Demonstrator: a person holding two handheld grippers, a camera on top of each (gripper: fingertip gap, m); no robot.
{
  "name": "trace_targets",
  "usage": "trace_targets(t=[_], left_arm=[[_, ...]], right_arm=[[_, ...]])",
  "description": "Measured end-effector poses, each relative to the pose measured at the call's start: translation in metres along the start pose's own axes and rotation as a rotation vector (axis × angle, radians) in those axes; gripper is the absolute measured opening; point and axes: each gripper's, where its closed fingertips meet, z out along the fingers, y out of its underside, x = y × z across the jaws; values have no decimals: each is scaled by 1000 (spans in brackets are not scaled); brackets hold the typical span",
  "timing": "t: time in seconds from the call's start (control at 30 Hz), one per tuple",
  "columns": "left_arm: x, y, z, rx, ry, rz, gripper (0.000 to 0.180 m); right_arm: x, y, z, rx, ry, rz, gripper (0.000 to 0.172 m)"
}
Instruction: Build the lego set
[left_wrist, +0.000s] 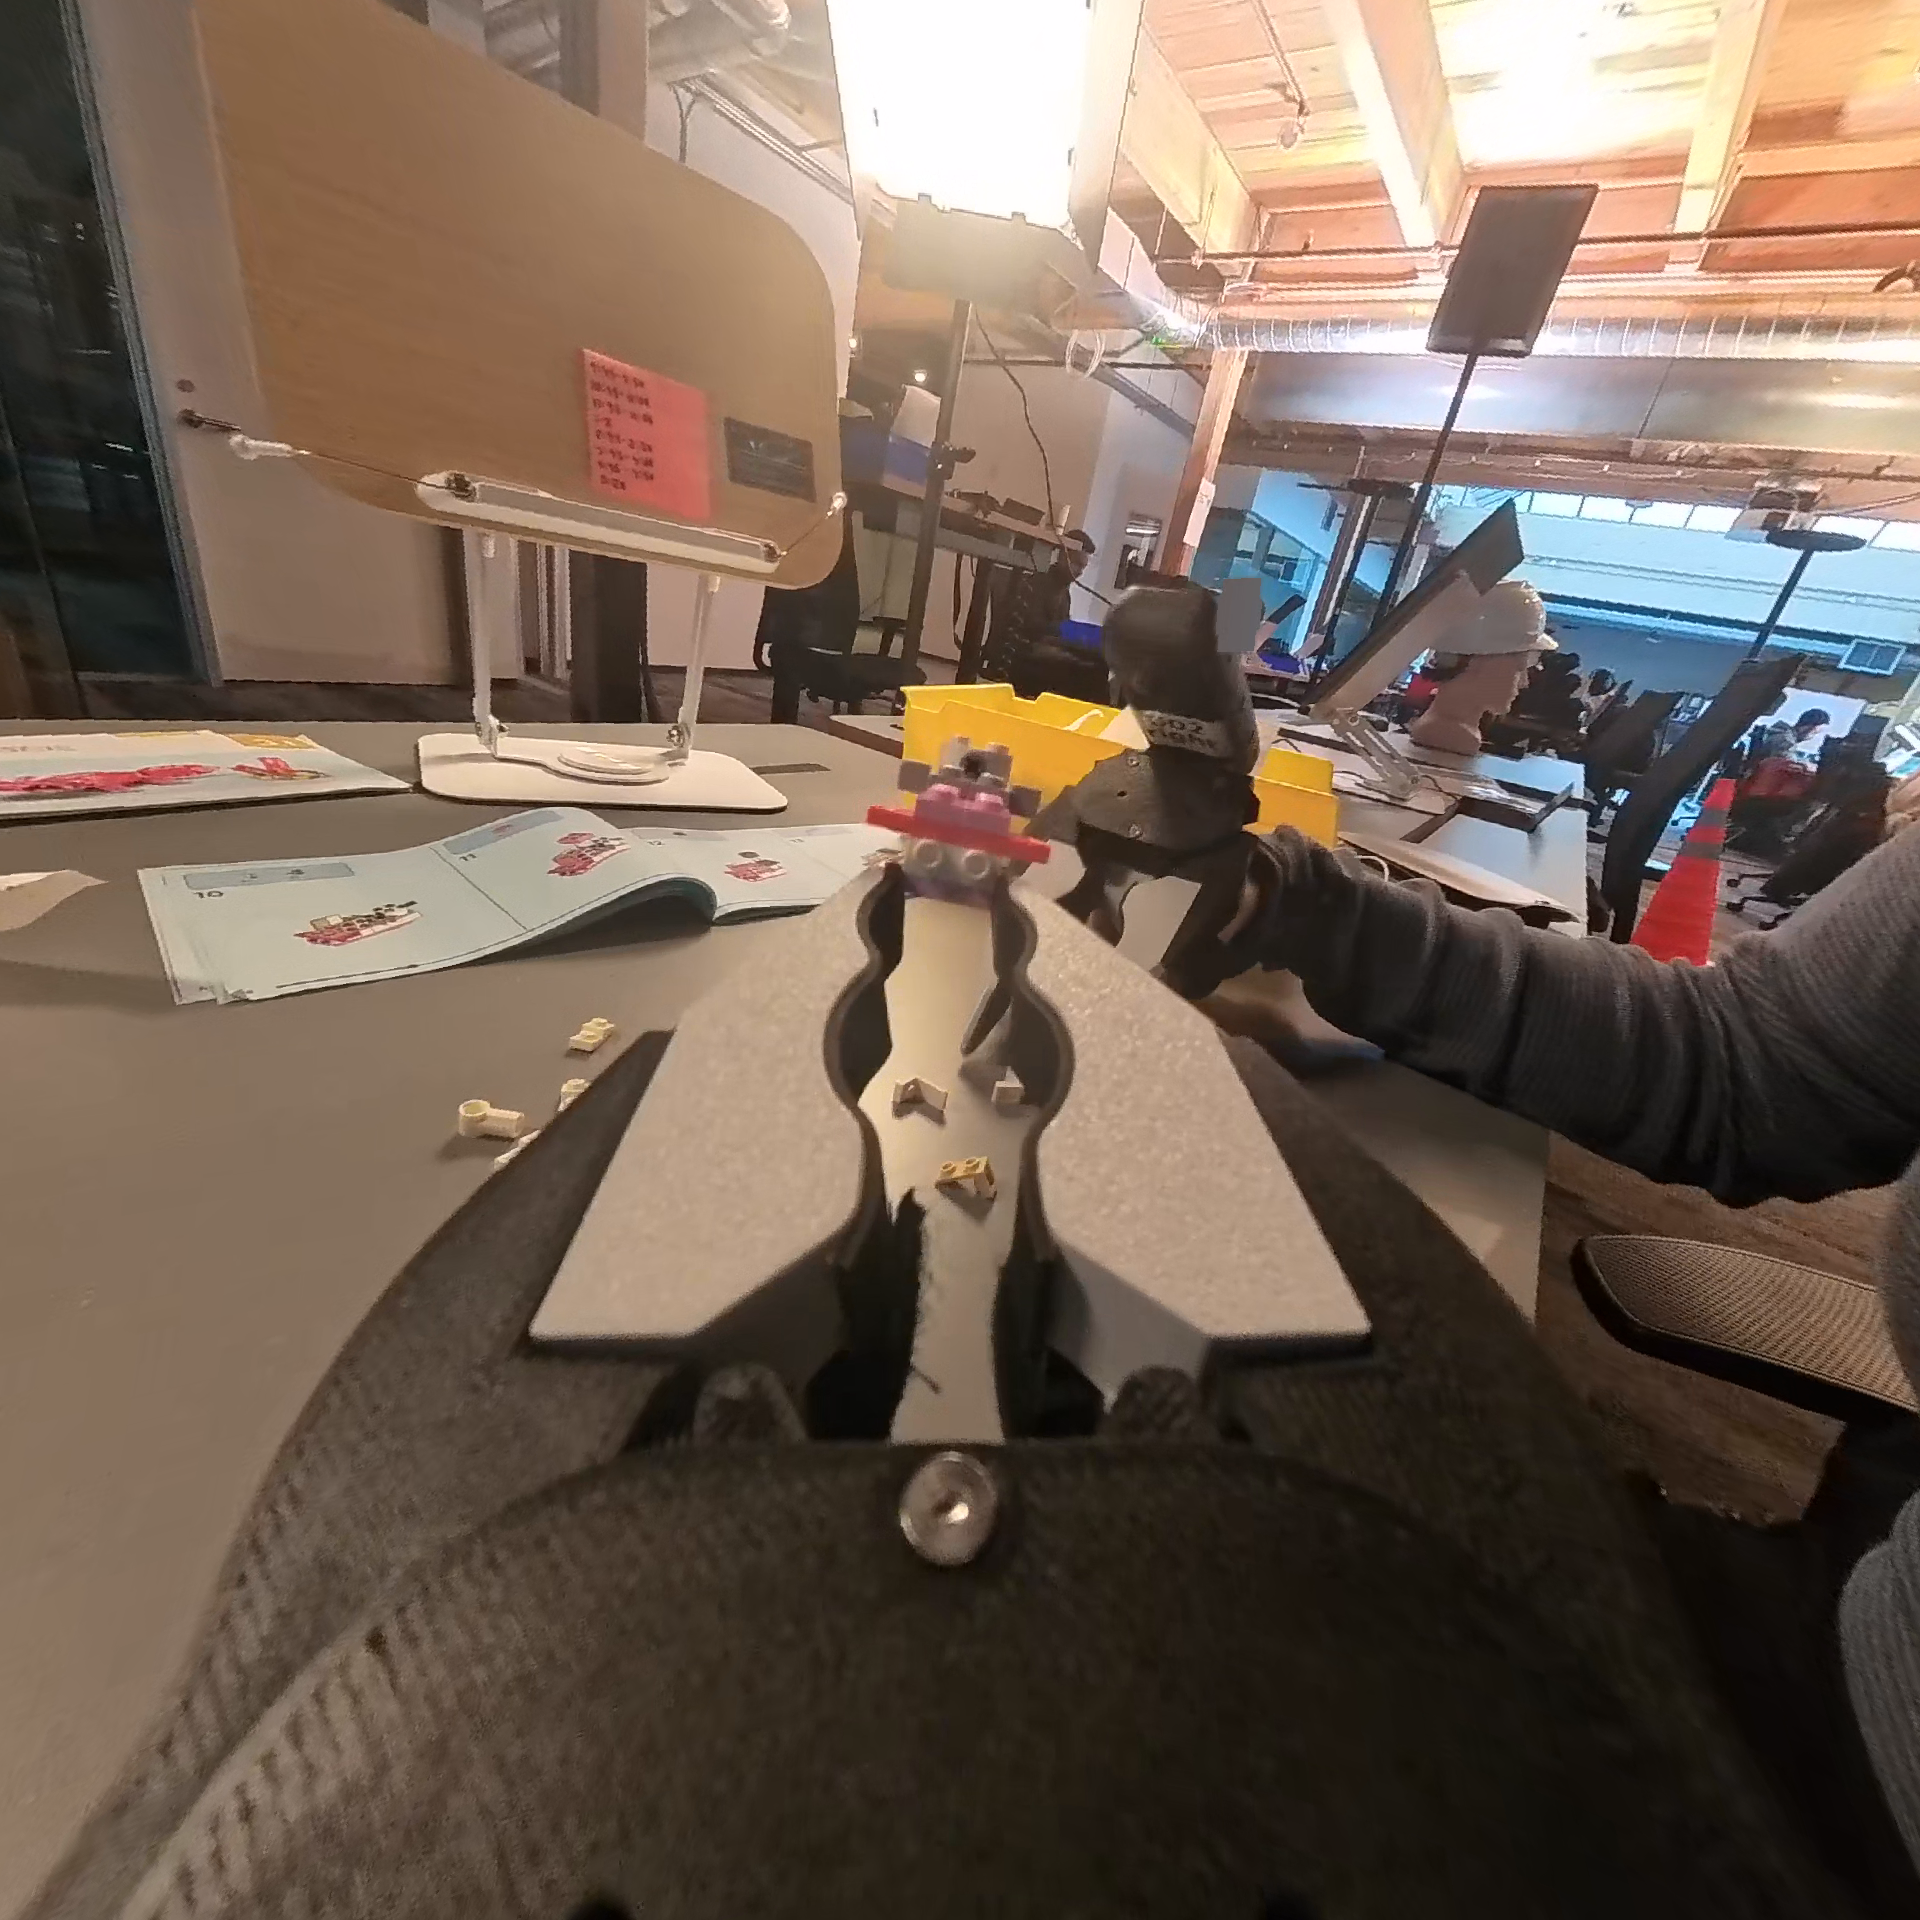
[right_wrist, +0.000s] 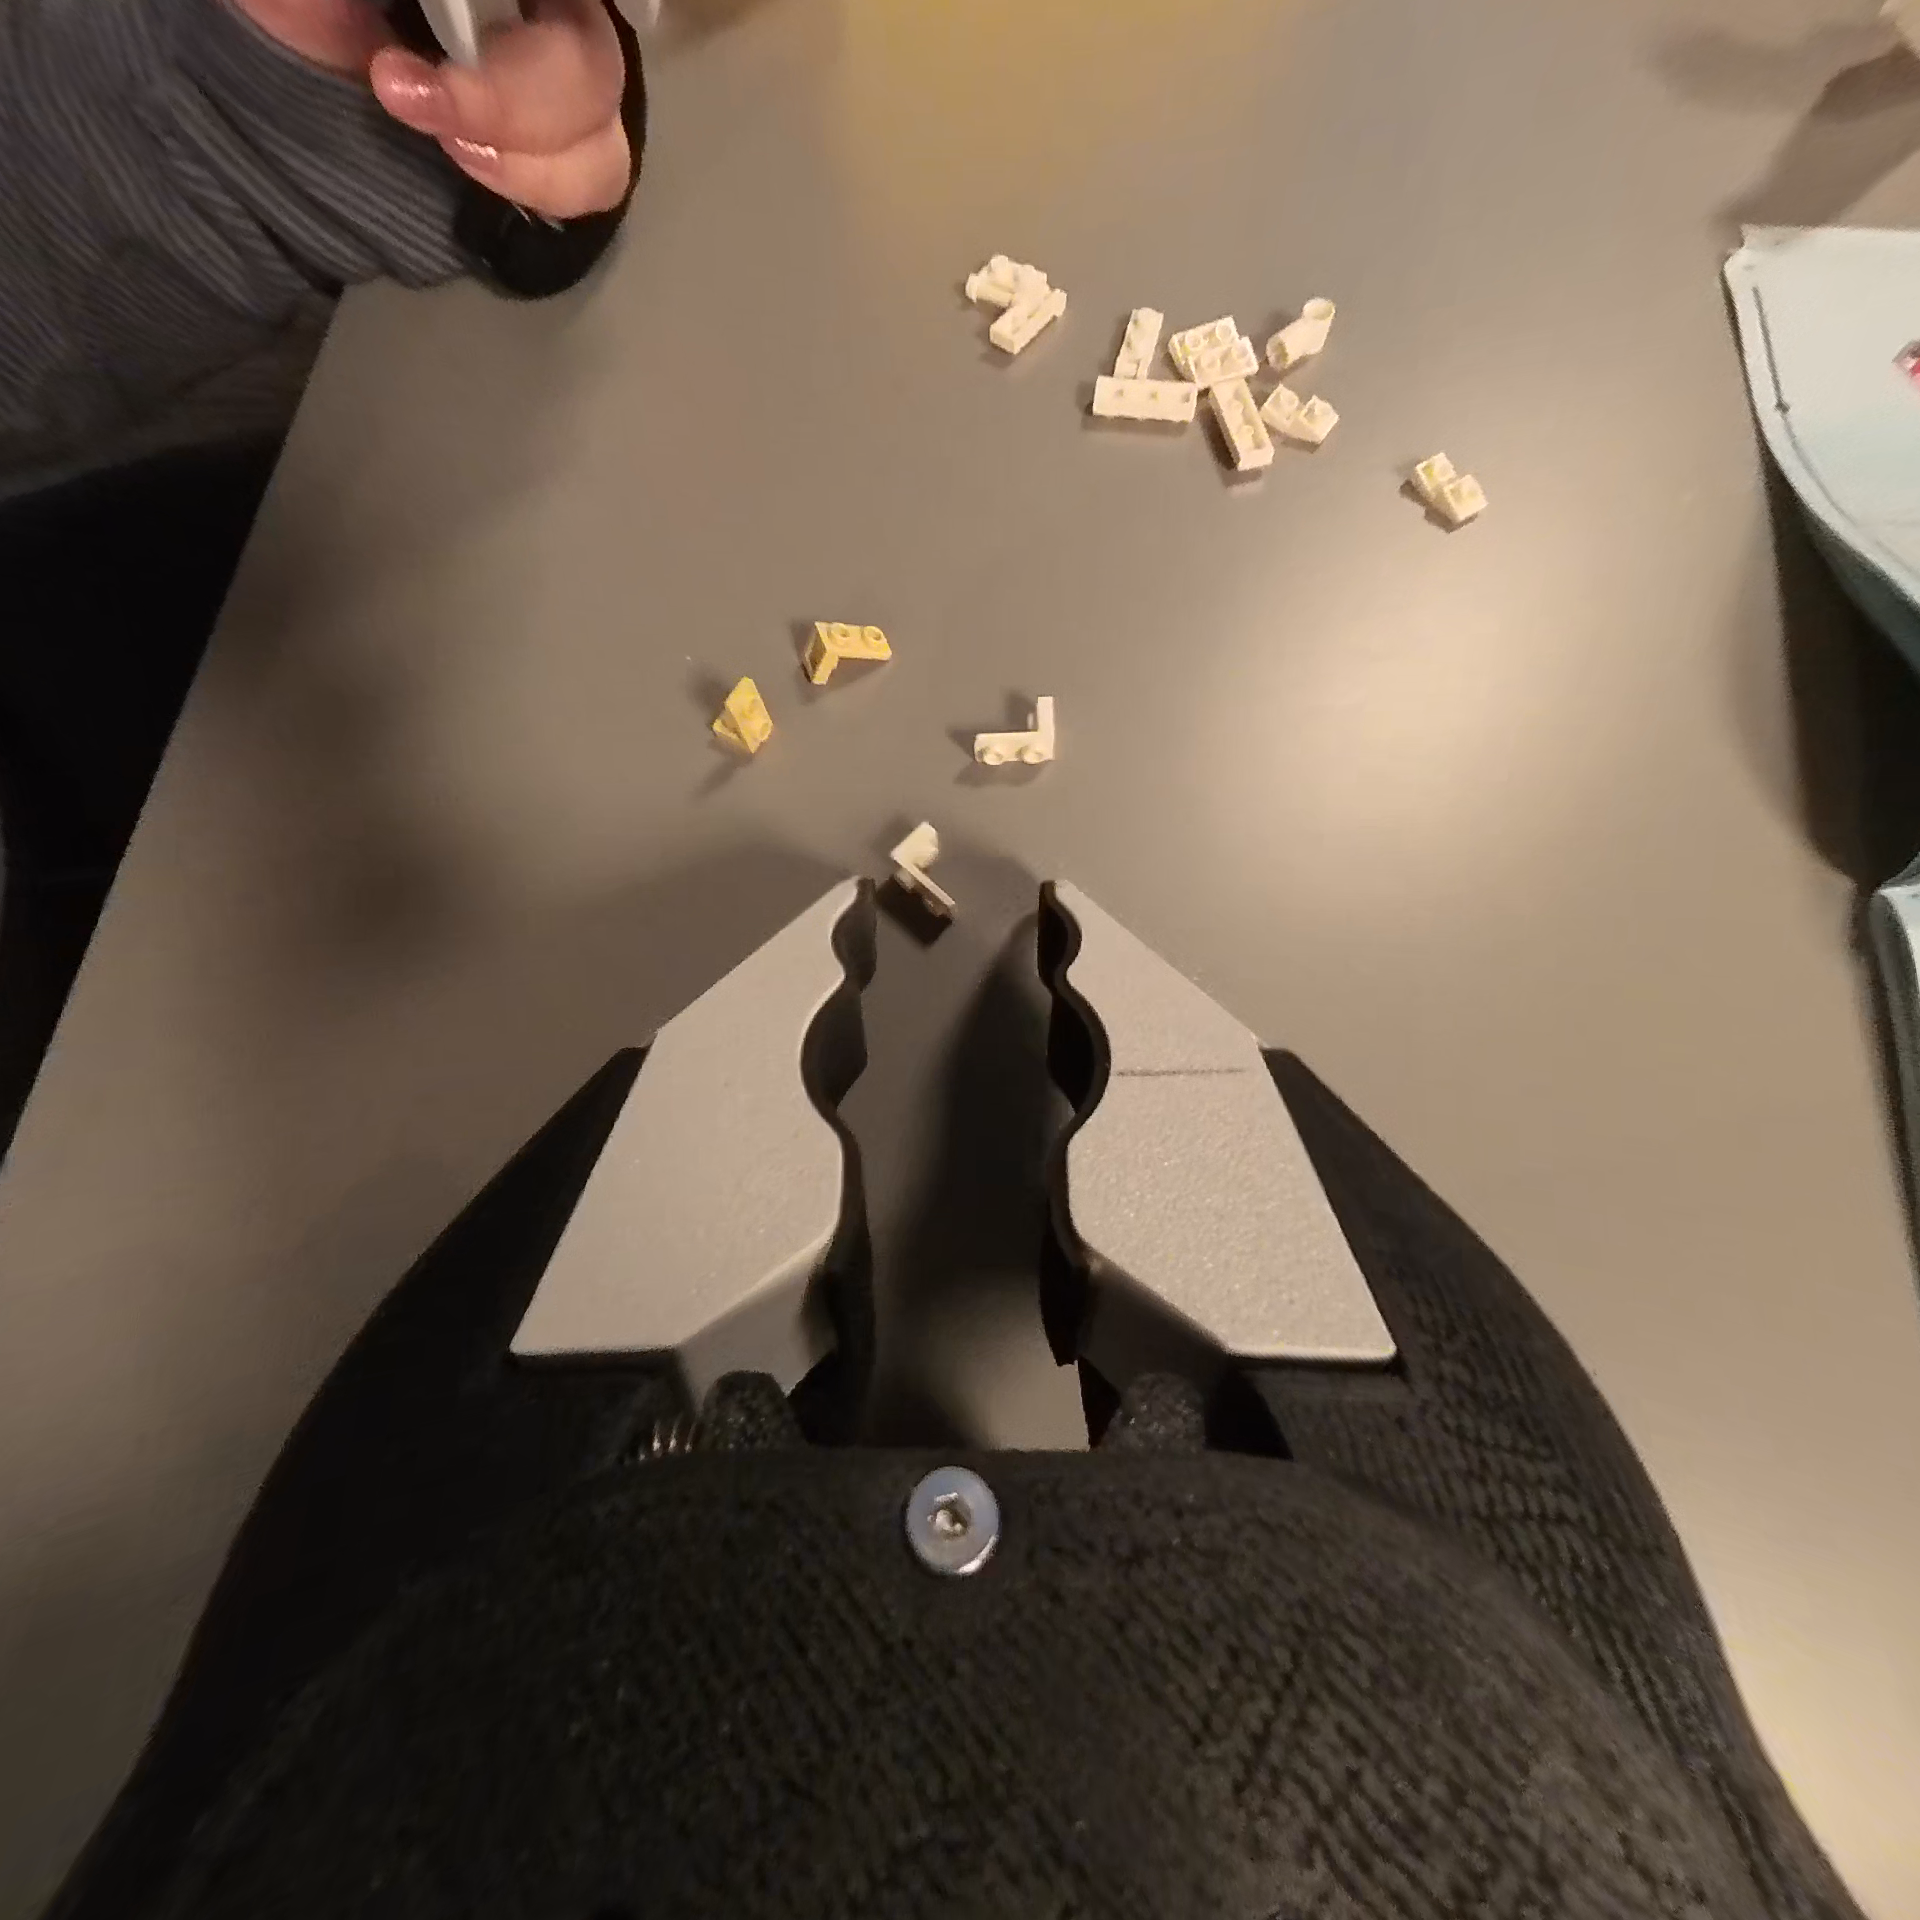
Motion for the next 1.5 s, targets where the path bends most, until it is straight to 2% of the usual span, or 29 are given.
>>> trace_targets(t=[0.27,0.53,0.6,0.7,0.83,0.97,1.03,1.2,1.27,1.4,1.5], left_arm=[[1,0,0,0,10,0,15],[-1,3,2,-18,3,-9,15],[-1,3,2,-18,3,-11,15],[-1,3,3,-22,5,-6,15],[1,5,3,-29,8,2,15],[2,5,4,-33,10,10,15],[2,6,5,-39,13,13,15],[4,6,5,-40,11,29,15],[4,6,5,-42,7,39,15],[4,3,1,-33,-63,185,15],[0,1,-1,-32,-115,241,15]], right_arm=[[-4,1,-1,-1,-38,25,28],[-8,0,-2,8,-59,8,7],[-4,0,-1,6,-31,2,12],[-7,2,1,-12,-39,-20,16],[-9,-2,2,-5,-17,-86,1],[-11,-11,-8,-73,45,-172,1],[-11,-11,-14,-195,61,-202,1],[-4,14,-37,-761,93,-284,1],[-7,18,-42,-934,65,-314,1],[-13,28,-47,-1160,-22,-327,1],[-14,37,-47,-1230,-67,-319,1]])
